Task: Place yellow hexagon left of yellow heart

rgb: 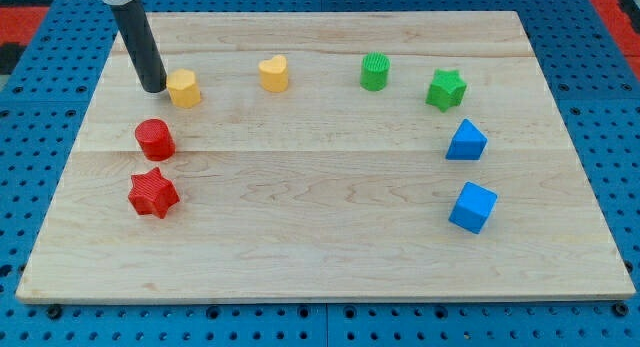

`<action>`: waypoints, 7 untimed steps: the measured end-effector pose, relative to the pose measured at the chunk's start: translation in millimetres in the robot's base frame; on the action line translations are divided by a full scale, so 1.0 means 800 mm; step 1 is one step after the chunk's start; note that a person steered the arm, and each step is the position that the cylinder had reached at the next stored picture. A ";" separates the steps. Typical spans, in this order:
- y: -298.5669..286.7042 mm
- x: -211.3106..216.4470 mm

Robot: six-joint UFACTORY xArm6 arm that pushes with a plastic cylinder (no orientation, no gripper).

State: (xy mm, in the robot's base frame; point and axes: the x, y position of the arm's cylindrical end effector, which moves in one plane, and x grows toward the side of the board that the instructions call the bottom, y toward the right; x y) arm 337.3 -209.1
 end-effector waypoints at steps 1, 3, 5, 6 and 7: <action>0.047 -0.002; 0.022 -0.034; 0.030 -0.051; 0.030 -0.051; 0.059 -0.051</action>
